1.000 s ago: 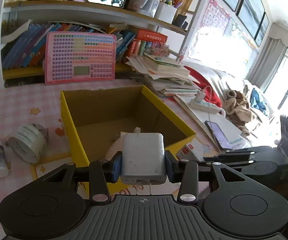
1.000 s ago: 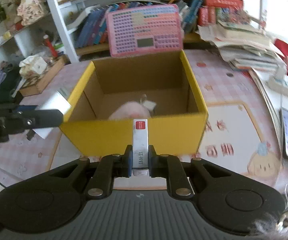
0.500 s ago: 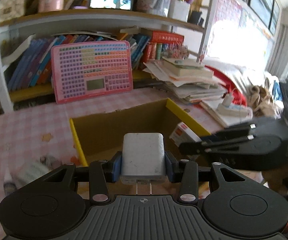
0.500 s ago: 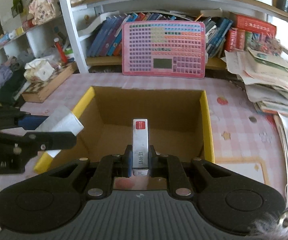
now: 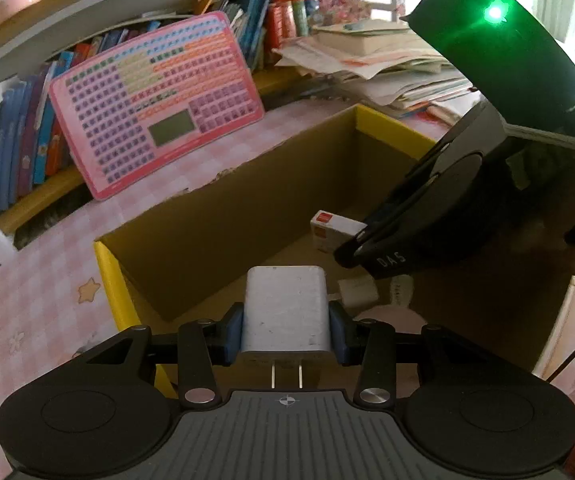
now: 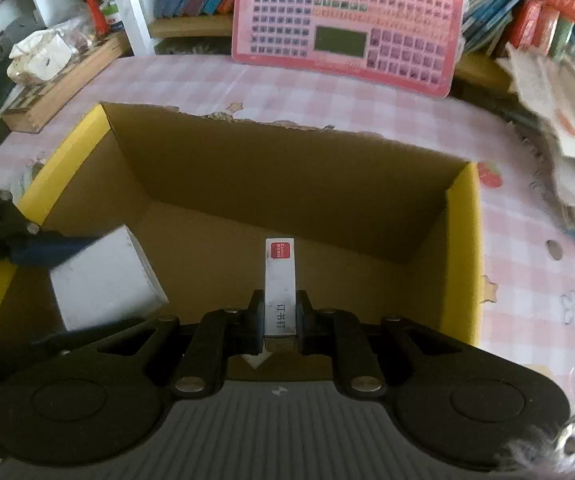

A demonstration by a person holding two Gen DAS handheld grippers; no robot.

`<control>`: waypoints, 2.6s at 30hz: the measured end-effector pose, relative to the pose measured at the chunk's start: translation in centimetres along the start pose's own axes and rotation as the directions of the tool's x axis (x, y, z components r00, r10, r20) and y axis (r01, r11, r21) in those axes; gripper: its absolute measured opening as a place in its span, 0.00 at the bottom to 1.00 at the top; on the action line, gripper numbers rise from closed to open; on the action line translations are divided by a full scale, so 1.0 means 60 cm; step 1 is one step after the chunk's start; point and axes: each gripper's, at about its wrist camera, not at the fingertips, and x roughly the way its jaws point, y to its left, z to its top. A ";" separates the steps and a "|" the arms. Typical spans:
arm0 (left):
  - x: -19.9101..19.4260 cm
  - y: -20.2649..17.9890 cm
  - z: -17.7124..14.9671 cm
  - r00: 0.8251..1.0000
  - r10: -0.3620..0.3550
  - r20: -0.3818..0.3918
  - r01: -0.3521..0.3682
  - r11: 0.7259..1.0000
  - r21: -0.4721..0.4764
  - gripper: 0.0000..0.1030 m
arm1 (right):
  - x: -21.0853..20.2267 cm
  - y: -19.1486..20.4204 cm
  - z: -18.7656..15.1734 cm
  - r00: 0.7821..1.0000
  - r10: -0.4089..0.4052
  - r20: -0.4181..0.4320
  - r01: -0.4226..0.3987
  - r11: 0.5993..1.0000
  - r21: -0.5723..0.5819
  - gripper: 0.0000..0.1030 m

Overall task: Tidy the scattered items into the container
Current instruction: 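Open the right tool to drop the carton while the left tool drops the charger into the box, then withdraw both open tools from the box back over the table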

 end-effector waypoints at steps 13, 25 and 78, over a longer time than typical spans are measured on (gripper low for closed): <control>0.012 -0.005 0.001 0.999 0.045 0.007 -0.045 0.999 0.002 0.50 | 0.024 -0.002 0.007 0.999 0.024 -0.046 -0.024 1.000 -0.010 0.14; -0.092 -0.006 -0.014 0.975 0.142 0.172 -0.135 0.989 -0.053 0.81 | -0.075 0.005 -0.015 0.990 -0.018 0.138 0.016 1.000 0.012 0.49; -0.391 0.099 -0.374 0.967 0.152 0.205 -0.104 0.968 -0.230 0.98 | -0.282 0.348 -0.374 0.842 -0.468 0.266 0.324 0.835 0.445 0.81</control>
